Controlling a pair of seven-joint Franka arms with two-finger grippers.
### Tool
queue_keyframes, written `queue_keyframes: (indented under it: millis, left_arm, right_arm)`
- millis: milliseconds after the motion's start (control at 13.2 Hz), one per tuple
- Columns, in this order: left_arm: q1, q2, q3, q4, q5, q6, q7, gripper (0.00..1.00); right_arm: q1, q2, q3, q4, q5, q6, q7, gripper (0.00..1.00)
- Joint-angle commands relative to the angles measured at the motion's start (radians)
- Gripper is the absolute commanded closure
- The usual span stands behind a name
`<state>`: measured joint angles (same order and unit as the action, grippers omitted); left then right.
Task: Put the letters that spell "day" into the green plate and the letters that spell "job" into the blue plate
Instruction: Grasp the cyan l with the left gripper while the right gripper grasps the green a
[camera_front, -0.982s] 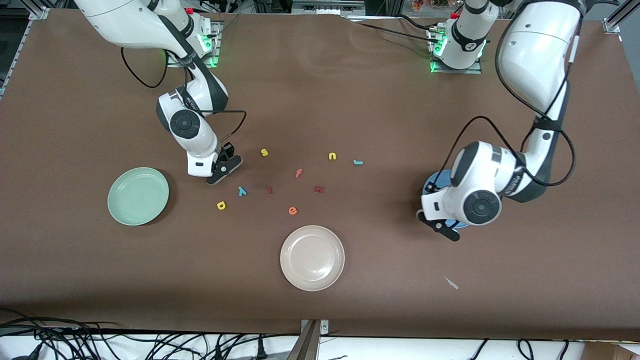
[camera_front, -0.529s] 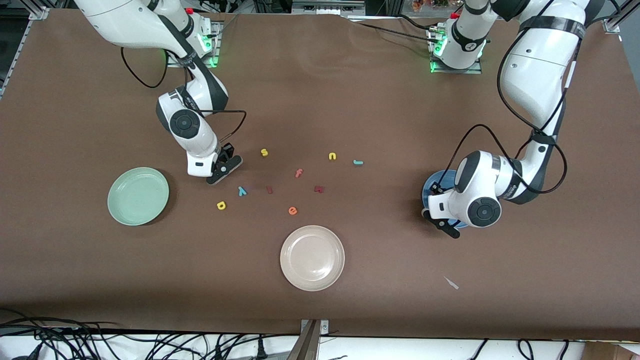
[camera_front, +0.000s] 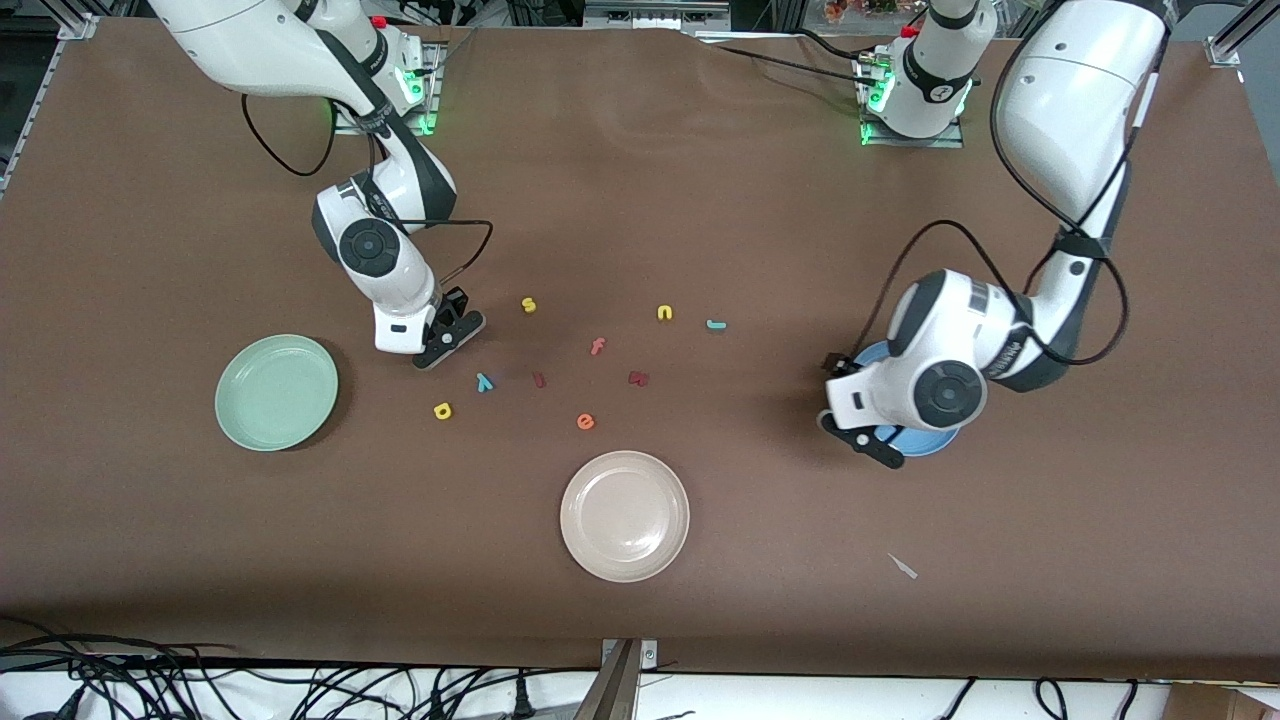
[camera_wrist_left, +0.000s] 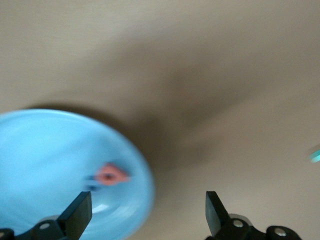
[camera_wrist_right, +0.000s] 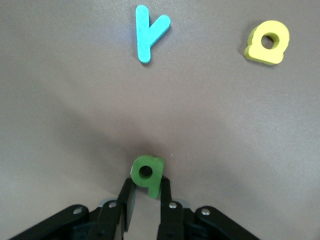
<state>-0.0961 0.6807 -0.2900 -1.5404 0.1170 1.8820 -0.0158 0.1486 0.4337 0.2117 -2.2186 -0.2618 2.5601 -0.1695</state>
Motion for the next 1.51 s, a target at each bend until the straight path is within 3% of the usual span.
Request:
queue_keyframes:
  millis: [0, 302, 680, 906, 1133, 1208, 1435]
  left_arm:
    - [-0.046, -0.009, -0.052, -0.015, 0.010, -0.006, -0.400, 0.00]
    - [-0.174, -0.003, -0.060, -0.012, 0.010, 0.009, -0.911, 0.00]
    - [-0.189, 0.005, -0.060, -0.093, -0.048, 0.181, -1.545, 0.00]
    - [-0.192, -0.016, -0.069, -0.145, -0.050, 0.234, -1.743, 0.00]
    - [-0.200, -0.032, -0.075, -0.271, -0.050, 0.475, -1.883, 0.04]
    - [-0.198, -0.047, -0.077, -0.305, -0.043, 0.512, -1.918, 0.11]
    - [-0.198, -0.113, -0.077, -0.381, -0.043, 0.513, -1.926, 0.14]
  right_arm:
    - [0.000, 0.025, 0.000, -0.009, -0.016, 0.031, -0.002, 0.79]
    - [0.000, 0.025, 0.000, -0.009, -0.016, 0.031, -0.002, 0.83]
    - [0.000, 0.025, 0.000, -0.009, -0.016, 0.031, -0.002, 0.87]
    - [0.000, 0.025, 0.000, -0.009, -0.016, 0.029, -0.004, 0.91]
    - [0.000, 0.025, 0.000, -0.006, -0.016, 0.025, -0.007, 1.00]
    - [0.000, 0.025, 0.000, -0.004, -0.016, 0.023, -0.007, 1.00]
    - [0.000, 0.017, 0.000, 0.011, -0.016, 0.011, -0.010, 1.00]
